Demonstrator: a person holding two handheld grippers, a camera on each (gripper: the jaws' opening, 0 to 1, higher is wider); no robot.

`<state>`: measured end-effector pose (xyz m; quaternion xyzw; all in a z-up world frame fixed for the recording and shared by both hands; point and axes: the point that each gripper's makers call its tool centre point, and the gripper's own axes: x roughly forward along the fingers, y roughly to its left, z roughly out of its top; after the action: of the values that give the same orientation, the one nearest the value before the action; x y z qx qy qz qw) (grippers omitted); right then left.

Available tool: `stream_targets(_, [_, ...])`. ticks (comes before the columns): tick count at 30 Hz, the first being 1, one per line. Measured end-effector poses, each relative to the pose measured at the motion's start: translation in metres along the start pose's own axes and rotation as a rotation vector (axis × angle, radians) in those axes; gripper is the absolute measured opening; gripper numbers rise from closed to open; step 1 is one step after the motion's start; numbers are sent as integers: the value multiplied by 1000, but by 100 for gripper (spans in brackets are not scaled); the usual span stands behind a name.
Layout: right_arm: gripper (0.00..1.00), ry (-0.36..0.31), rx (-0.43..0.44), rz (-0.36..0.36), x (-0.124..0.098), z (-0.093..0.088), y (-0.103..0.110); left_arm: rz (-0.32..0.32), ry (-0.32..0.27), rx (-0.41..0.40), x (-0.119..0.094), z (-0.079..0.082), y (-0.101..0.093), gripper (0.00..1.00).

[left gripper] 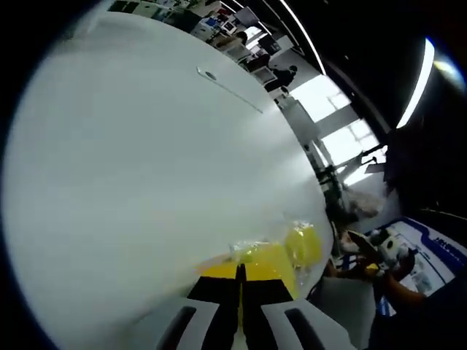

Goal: Compare the silicone blocks by pressing each to a similar depth, holding the contact briefly, and releasing to observe deformation and rebound differences across the visible hardness samples.

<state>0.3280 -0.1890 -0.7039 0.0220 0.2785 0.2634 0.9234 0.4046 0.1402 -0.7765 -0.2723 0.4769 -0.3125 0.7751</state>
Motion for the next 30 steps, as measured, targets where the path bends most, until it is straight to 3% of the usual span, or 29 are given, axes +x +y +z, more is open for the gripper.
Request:
stream_targets(7, [97,-2,-5,3,0,1,2,-35,-29,-12,-6,7,-13,0])
stream_targets(14, [97,10,-41,9,0,1,3,-75,-129,67,-19,26,-38,0])
stream_targets(30, [97,-18,-45,19,-2,13,7,-109,-261,202,-50,43,-73,0])
